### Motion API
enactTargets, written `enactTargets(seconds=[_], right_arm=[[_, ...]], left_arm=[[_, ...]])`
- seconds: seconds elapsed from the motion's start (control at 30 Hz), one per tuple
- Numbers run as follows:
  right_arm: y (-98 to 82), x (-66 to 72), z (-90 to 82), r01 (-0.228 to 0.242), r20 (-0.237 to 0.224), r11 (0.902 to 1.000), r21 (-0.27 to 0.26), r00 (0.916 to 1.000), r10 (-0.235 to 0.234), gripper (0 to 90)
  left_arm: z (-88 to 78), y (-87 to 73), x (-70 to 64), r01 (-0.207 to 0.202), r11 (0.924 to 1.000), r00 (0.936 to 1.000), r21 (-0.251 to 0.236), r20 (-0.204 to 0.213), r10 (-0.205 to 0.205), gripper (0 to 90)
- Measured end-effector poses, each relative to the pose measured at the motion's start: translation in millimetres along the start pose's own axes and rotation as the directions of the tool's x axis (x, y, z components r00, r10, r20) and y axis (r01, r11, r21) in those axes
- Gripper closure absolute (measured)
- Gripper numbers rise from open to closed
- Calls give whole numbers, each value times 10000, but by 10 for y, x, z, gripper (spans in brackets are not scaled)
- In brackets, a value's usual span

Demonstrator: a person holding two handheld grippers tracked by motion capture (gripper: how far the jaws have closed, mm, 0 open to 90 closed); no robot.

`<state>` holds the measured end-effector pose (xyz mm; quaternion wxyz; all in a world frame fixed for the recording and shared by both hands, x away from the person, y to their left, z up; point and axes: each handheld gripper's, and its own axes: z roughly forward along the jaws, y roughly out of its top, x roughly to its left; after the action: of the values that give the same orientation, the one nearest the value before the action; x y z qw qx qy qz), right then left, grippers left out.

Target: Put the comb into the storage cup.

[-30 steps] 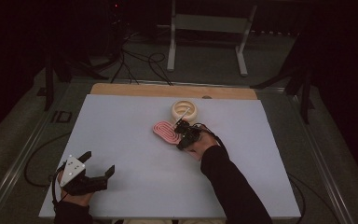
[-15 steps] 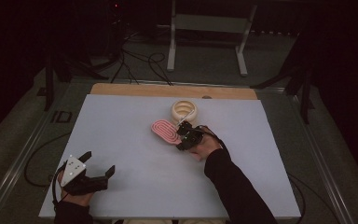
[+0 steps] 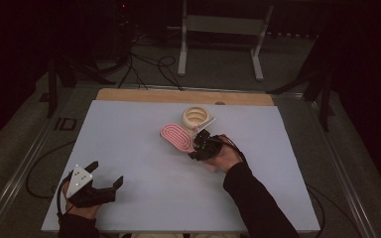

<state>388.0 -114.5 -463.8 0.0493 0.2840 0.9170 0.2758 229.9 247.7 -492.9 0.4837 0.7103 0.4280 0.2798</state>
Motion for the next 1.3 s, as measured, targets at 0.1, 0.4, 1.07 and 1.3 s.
enactTargets(seconds=[0.1,0.4,1.07,1.3], right_arm=[[-29,8,-48,95,149,9997,-232,9998,-91,693],[-215,50,-174,12,629,9932,-1166,9980,62,694],[-517,191,-396,19,1317,9655,-2604,9907,336,694],[-672,206,-479,-182,1513,9500,-3116,9861,685,694]], left_arm=[[0,0,0,-3,10000,10000,10,-4,3,15],[4,-1,-8,-24,10000,10000,32,-24,24,15],[15,-10,-7,3,9999,10000,165,-62,-2,15],[34,-17,-12,-24,9996,10000,292,-68,26,15]])
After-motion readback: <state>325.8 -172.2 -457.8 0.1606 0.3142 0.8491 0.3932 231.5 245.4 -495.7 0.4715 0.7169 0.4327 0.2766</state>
